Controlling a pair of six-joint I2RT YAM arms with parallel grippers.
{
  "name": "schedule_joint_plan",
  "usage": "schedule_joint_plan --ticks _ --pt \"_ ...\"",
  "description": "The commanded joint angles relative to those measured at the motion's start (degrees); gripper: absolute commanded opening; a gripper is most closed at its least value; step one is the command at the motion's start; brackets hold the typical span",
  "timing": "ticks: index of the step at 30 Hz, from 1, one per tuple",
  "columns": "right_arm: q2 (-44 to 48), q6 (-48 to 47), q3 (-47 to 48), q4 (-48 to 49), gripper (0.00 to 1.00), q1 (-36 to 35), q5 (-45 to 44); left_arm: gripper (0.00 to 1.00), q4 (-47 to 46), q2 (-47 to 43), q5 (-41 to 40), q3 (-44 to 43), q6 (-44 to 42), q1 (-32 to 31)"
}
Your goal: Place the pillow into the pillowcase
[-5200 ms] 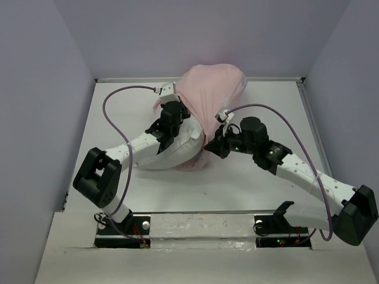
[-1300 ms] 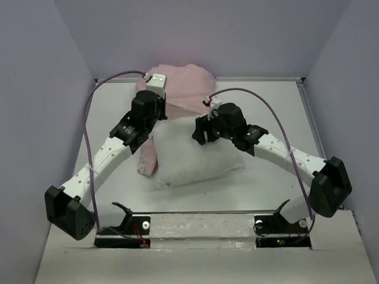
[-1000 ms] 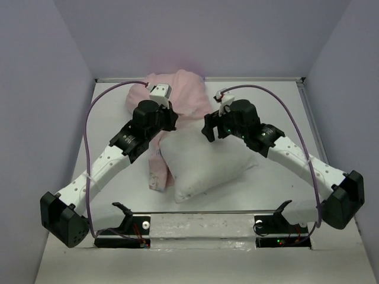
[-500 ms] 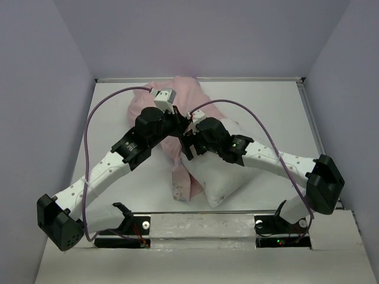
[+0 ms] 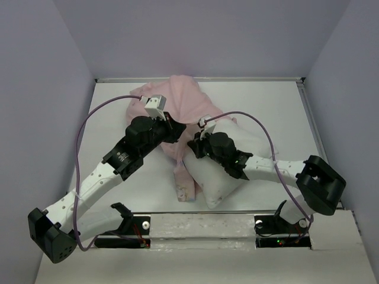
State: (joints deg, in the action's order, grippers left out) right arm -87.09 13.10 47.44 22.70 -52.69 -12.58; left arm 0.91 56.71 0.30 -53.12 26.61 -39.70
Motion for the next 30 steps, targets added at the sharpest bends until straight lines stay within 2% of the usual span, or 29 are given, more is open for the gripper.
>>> schedule_joint_plan --ticks 1,4,7,11,12,14,16,19,22,25,27,30 --pt "3.23 4.29 -2.88 16.99 0.0 2.49 8.15 0.0 -11.44 -2.65 8.21 0.74 4.32 -0.11" --pt "5.44 8.42 -3.23 29.39 0.0 5.39 19.22 0.0 -15.84 -2.57 12.35 2.41 6.34 -1.69" --pt "3.17 15.86 0.61 39.22 0.0 9.69 29.84 0.0 -18.38 -0.47 14.46 1.27 7.31 -5.54" --pt "-5.18 24.67 5.98 49.18 0.0 13.75 34.02 0.0 -24.19 3.66 17.9 -2.24 11.0 -12.05" --pt "-8.42 26.43 8.09 50.59 0.0 13.75 33.24 0.0 -24.46 4.46 17.81 -4.77 10.57 -15.28" --pt "-11.33 26.88 10.9 49.9 0.0 13.75 28.5 0.0 -25.69 6.22 17.99 -7.07 10.57 -17.77" --pt "-15.21 30.57 11.27 53.32 0.0 13.75 21.75 0.0 -28.41 6.31 19.56 -6.91 12.05 -19.18" --pt "-16.09 31.72 11.97 52.01 0.0 13.75 14.97 0.0 -30.43 4.47 18.52 -3.32 14.16 -19.53" --pt "-12.5 28.83 9.35 49.81 0.0 13.75 1.47 0.0 -31.32 -1.57 16.59 0.64 15.49 -19.54" --pt "-5.3 22.6 4.0 50.08 0.0 14.28 -6.81 0.0 -27.39 -8.16 11.51 2.58 15.05 -19.54" --pt "-0.74 18.04 2.93 49.02 0.0 14.28 -9.82 0.0 -25.88 -9.59 10.26 3.11 15.31 -19.45" --pt "1.04 13.28 3.09 47.98 0.0 12.35 -13.87 0.0 -23.24 -9.08 9.29 2.85 15.93 -19.27"
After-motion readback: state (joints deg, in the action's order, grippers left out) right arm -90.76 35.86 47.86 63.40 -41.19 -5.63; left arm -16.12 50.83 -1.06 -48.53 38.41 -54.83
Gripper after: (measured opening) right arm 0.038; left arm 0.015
